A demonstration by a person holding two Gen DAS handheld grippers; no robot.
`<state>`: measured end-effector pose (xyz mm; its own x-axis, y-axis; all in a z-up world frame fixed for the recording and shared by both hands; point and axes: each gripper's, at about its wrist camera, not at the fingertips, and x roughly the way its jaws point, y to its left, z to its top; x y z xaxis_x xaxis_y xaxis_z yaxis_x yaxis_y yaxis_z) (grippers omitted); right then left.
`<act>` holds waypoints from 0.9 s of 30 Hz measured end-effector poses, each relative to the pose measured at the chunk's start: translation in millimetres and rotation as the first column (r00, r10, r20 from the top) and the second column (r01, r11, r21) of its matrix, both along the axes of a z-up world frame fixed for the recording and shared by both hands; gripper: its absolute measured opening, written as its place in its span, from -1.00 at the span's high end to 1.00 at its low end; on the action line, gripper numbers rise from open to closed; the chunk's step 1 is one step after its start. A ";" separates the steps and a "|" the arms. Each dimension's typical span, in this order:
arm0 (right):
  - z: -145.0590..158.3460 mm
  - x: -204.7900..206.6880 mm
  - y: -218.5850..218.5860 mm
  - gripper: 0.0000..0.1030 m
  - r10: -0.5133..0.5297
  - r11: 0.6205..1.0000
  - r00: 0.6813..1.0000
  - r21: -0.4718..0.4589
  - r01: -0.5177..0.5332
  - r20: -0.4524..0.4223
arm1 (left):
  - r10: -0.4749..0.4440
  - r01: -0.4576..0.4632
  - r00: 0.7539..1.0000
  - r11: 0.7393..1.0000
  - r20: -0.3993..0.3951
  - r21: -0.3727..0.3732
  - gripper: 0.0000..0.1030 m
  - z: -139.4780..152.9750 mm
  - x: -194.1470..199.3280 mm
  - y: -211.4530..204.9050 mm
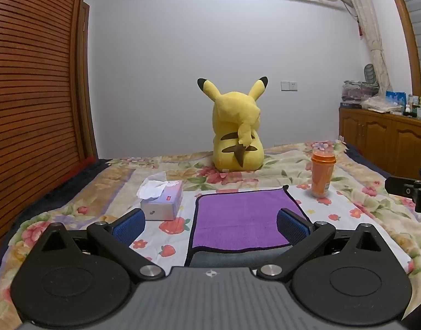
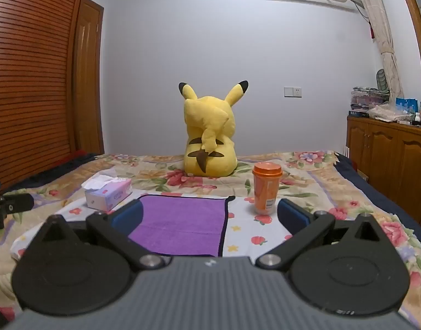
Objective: Fold towel
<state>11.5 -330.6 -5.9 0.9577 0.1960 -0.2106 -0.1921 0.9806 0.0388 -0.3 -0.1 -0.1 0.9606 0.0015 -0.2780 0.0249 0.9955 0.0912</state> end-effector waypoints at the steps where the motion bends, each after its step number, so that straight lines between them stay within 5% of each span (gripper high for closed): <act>1: 0.1 -0.2 0.1 -1.00 -0.001 1.000 1.000 0.000 0.001 0.001 | 0.000 0.000 1.000 1.000 -0.001 -0.003 -1.00 0.0 0.0 0.1; 27: -1.4 -0.6 -2.6 -1.00 0.000 1.000 1.000 0.012 0.000 -0.003 | 0.000 0.000 1.000 1.000 -0.003 0.000 -1.00 2.1 -1.5 -1.9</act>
<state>10.9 -333.2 -7.3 0.9571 0.1987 -0.2107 -0.1921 0.9800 0.0516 -1.9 -2.0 2.0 0.9597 0.0013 -0.2809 0.0253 0.9955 0.0911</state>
